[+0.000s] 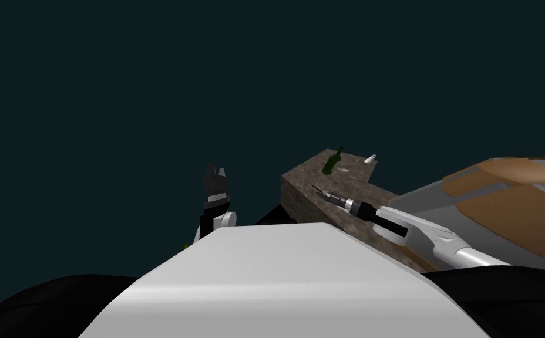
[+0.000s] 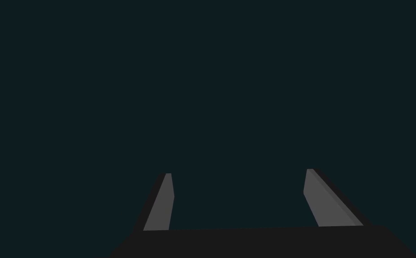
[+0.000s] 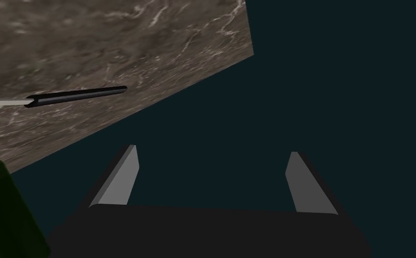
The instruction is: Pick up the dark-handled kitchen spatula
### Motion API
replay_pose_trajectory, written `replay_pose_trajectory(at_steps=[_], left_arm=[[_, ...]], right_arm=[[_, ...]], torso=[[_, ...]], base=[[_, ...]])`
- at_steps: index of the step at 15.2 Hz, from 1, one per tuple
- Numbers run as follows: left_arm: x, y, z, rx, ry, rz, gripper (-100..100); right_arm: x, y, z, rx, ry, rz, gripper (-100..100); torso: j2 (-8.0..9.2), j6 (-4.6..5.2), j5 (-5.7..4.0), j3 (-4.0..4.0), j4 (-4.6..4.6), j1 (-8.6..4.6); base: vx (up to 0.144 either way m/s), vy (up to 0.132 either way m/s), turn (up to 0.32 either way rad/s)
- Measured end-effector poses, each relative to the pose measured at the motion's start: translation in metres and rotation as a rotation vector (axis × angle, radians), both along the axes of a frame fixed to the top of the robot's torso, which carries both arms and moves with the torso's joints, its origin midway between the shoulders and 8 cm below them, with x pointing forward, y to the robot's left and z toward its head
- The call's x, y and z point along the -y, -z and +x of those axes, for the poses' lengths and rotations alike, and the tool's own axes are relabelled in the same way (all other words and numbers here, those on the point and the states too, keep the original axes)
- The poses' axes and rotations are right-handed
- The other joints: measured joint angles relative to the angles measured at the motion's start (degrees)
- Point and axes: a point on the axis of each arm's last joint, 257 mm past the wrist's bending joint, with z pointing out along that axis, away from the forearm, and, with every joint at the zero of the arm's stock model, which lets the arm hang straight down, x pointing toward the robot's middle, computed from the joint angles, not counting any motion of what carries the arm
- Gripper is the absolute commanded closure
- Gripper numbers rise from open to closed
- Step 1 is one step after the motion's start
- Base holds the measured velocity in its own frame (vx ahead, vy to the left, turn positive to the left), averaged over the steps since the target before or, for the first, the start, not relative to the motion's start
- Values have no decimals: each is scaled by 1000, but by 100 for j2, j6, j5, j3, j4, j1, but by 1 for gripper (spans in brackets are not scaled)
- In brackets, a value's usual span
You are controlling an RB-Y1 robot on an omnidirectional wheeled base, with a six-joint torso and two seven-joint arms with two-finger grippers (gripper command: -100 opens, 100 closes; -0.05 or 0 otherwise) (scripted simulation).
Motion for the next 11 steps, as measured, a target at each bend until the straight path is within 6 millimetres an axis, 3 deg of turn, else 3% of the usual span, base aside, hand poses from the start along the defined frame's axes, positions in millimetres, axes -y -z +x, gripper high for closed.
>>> replay_pose_trajectory(at_steps=[11], left_arm=[[0, 0, 0, 0, 0, 0, 0]], right_arm=[[84, 42, -45, -196, -58, -275, -100]], torso=[[5, -3, 2, 3, 1, 9]], base=[[4, 7, 166]])
